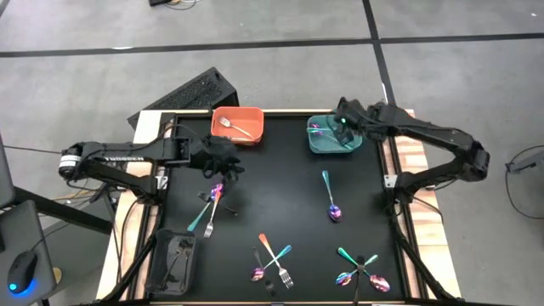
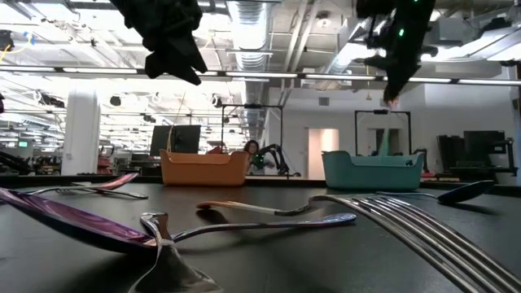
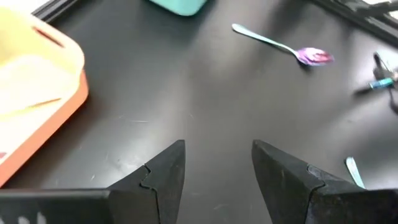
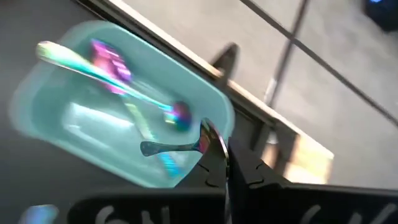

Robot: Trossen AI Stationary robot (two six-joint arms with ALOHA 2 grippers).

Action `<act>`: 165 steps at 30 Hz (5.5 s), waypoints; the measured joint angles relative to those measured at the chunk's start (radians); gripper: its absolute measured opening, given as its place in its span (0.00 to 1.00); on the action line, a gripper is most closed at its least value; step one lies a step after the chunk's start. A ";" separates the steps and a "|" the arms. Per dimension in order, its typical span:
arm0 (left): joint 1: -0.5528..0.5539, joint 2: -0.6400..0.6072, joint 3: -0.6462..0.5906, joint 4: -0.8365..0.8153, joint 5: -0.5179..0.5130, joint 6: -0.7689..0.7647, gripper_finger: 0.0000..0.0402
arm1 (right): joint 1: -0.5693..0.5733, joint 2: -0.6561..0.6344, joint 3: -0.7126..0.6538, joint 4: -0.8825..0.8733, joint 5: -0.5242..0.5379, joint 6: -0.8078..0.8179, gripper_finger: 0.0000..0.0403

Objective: Sort silverware by color (type)
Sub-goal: Put the blue spoon into the blue bin, then put the orange fork into the orange bin

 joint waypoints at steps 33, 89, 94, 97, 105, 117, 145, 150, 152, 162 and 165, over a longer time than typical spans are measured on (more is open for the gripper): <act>0.075 0.000 0.000 -0.029 0.005 -0.069 0.43 | -0.015 0.125 -0.019 -0.003 -0.629 0.103 0.52; -0.034 0.000 0.000 -0.064 -0.160 -0.120 0.43 | 0.222 0.198 -0.118 0.129 -0.261 -0.170 0.04; -0.034 0.000 0.000 -0.065 -0.180 -0.140 0.43 | 0.111 0.162 -0.089 0.234 -0.149 -0.545 0.04; -0.033 0.000 0.000 -0.065 -0.205 -0.161 0.43 | 0.026 0.165 -0.103 0.294 -0.151 -0.687 0.04; -0.033 0.000 0.000 -0.068 -0.213 -0.249 0.43 | -0.140 0.188 -0.125 0.370 -0.169 -0.796 0.13; -0.031 0.000 0.000 -0.075 -0.225 -0.319 0.43 | -0.144 0.184 -0.127 0.356 -0.180 -0.660 0.40; -0.180 0.308 0.000 -0.366 0.121 -0.489 0.43 | 0.258 0.184 -0.126 0.219 -0.363 0.011 0.37; -0.233 0.315 0.000 -0.399 0.116 -0.491 0.43 | 0.303 0.184 -0.126 0.215 -0.354 0.094 0.37; -0.242 0.315 -0.003 -0.404 0.112 -0.490 0.42 | 0.325 0.184 -0.126 0.215 -0.338 0.124 0.37; -0.301 0.256 -0.260 -0.327 0.209 -0.640 0.36 | 0.432 0.184 -0.126 0.196 -0.304 0.256 0.37; -0.313 0.220 -0.291 -0.286 0.213 -0.650 0.35 | 0.454 0.184 -0.126 0.193 -0.300 0.281 0.37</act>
